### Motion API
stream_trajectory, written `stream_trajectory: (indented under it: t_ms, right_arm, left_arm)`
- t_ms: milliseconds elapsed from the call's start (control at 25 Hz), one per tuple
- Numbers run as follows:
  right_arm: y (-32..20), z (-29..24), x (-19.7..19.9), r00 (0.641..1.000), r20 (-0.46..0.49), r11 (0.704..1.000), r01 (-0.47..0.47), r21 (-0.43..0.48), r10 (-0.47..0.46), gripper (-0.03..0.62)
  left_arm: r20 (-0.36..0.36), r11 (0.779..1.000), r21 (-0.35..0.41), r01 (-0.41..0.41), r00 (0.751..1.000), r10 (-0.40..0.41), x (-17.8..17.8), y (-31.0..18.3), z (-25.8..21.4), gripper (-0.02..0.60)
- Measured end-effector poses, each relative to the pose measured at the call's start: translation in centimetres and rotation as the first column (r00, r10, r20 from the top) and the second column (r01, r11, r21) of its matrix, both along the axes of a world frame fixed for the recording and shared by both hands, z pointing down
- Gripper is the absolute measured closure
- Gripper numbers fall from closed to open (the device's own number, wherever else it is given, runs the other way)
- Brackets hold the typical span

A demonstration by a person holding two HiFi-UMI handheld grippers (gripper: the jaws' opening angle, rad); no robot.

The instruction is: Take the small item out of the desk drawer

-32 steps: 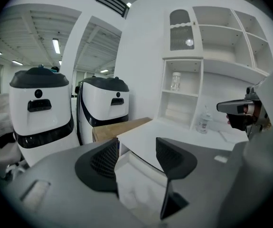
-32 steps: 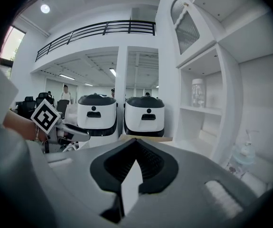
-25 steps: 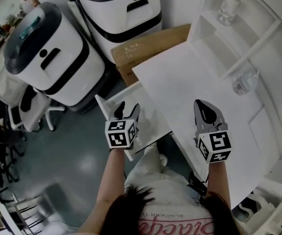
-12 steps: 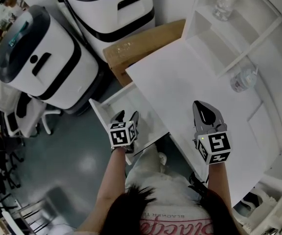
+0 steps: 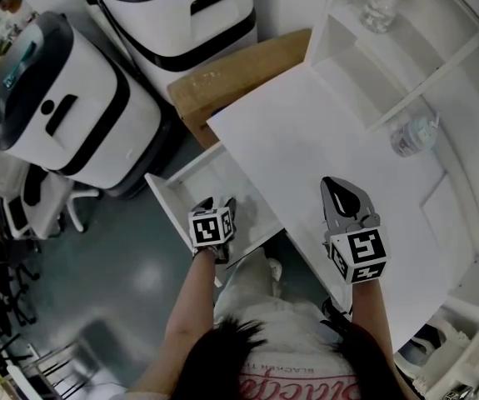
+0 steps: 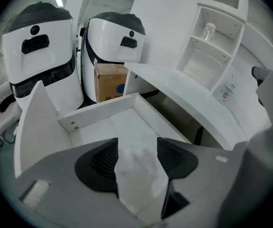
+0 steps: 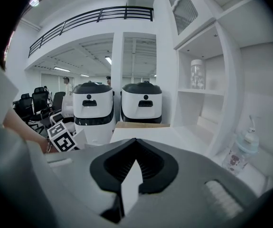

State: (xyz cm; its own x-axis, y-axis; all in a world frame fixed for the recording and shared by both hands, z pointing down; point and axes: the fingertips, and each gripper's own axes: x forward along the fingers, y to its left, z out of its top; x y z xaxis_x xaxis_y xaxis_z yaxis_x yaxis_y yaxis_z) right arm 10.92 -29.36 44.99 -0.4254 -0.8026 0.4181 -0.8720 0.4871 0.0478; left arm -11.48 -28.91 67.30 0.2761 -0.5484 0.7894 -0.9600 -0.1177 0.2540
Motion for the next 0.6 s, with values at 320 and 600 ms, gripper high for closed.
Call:
stream_trajectory:
  t_ms: [320,600]
  right_arm:
    - [-0.8,1.3,-0.1,1.000,0.002,0.999,0.006,-0.041,-0.006,0.592]
    - [-1.0,3.0,0.2,1.000,0.015,0.996,-0.005,-0.088,0.007,0.592]
  left_arm:
    - [0.003,0.995,-0.097,0.011,1.000,-0.011,-0.3,0.1,3.2,0.308]
    - [0.015,0.985,-0.173,0.006,1.000,-0.003,-0.3,0.5,5.8,0.304]
